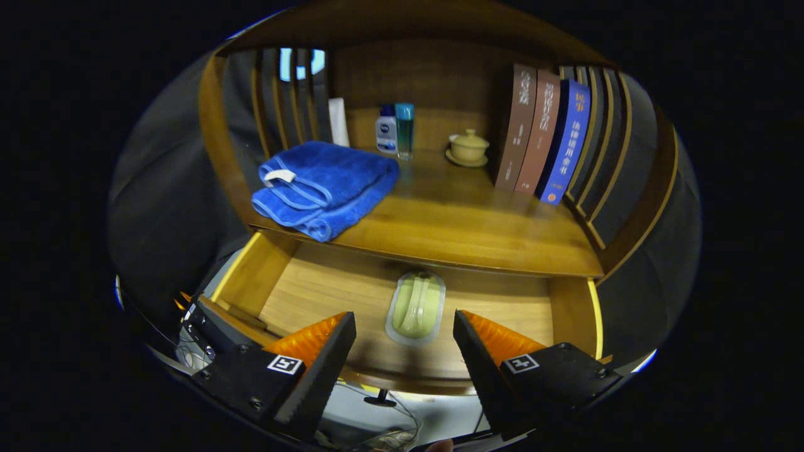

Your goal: Pull open the drawer, take out the items inside it, and place them on the countertop above the cabinet.

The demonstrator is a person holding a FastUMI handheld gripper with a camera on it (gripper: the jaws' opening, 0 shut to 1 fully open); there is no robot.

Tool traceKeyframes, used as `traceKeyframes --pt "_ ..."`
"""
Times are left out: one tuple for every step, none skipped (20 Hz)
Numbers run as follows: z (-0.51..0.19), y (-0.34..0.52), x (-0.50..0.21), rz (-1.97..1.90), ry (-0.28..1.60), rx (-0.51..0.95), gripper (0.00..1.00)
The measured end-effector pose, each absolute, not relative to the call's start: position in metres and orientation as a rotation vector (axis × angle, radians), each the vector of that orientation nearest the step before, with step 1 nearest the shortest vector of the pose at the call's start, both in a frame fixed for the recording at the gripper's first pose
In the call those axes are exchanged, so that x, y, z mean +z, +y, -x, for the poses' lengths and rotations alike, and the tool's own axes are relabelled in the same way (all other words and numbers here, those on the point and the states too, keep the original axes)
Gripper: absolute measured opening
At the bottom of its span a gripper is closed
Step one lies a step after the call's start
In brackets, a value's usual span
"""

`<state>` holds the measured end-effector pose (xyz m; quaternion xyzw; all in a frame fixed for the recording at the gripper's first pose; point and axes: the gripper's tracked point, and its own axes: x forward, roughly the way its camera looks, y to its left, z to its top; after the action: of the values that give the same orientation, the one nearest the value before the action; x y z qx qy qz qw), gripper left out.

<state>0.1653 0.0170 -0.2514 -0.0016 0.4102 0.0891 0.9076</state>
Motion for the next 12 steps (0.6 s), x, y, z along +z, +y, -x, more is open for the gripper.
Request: traceKeyframes --pt "-0.171 0.018 -0.263 -0.006 0.879 0.172 1.0" --pt "-0.177 0.016 -0.272 -0.004 0.902 0.158 0.99" --pt "-0.184 0.014 -0.281 0.002 0.919 0.141 0.99" --pt "-0.189 0.013 -0.288 0.005 0.929 0.125 1.0" --pt "-0.194 0.011 -0.296 0.012 0.945 0.115 1.0" --pt "-0.197 0.009 -0.302 0.018 0.955 0.101 1.0" --pt "-0.2 0.008 -0.309 0.024 0.968 0.086 1.0" --pt "-0.203 0.009 -0.316 0.018 0.98 0.084 1.0" --pt "-0.204 0.011 -0.319 0.014 0.991 0.078 0.99" --pt "-0.208 0.012 -0.323 0.005 0.997 0.073 0.97" --pt "-0.21 0.014 -0.327 -0.006 1.008 0.065 0.95" --pt "-0.213 0.015 -0.331 -0.014 1.017 0.057 0.87"
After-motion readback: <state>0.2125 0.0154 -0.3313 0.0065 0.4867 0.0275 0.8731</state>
